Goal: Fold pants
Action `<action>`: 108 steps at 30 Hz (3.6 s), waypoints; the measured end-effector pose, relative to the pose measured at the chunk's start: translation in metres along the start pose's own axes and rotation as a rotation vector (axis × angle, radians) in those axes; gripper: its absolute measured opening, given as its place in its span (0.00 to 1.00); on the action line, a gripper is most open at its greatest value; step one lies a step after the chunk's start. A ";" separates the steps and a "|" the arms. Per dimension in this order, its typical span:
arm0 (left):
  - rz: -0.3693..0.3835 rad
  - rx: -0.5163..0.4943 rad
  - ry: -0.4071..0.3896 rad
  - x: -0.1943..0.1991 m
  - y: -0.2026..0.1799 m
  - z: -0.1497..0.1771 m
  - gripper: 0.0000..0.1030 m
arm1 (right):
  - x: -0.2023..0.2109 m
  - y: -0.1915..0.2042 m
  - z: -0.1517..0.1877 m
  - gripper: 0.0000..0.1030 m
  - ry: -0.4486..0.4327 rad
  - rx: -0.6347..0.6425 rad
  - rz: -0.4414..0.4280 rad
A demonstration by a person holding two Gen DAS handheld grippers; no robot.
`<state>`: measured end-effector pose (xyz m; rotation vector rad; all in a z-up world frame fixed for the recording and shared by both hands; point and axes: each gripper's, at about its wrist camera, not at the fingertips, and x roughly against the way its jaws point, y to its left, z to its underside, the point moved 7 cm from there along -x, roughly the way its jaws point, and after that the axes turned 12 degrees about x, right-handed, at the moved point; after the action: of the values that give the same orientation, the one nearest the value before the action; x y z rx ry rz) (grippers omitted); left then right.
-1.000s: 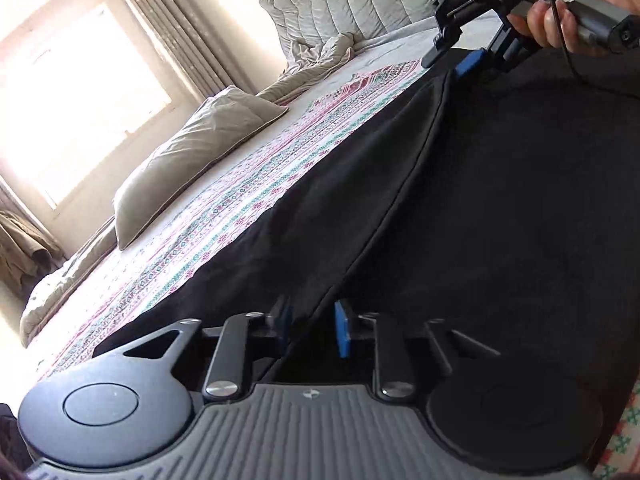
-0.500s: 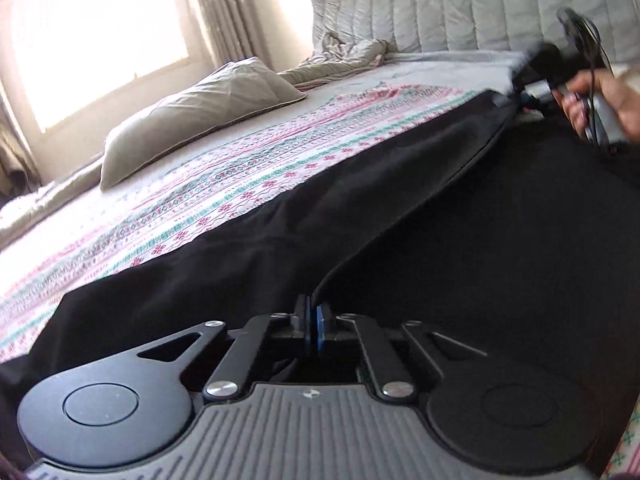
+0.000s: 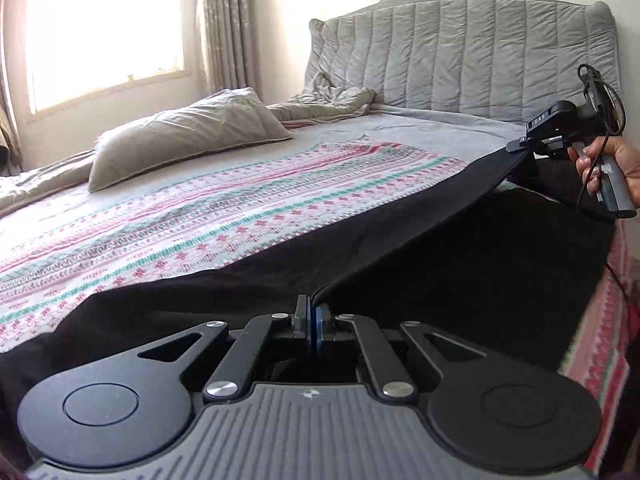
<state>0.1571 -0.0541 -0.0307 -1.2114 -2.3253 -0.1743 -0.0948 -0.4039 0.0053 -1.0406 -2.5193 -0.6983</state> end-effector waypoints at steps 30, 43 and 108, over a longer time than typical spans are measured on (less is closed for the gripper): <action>-0.061 -0.119 0.105 0.031 -0.009 0.067 0.13 | 0.047 -0.086 0.075 0.05 0.153 -0.100 0.076; -0.032 -0.158 0.114 0.037 -0.013 0.066 0.13 | 0.084 -0.061 0.087 0.03 0.210 0.347 0.281; -0.831 0.795 -0.188 0.187 0.275 0.036 0.16 | 0.074 0.328 0.213 0.78 0.356 0.814 -0.631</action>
<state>0.2735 0.2578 -0.0013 0.1427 -2.5127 0.5569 0.0692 -0.0436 -0.0337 0.1486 -2.4063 0.0567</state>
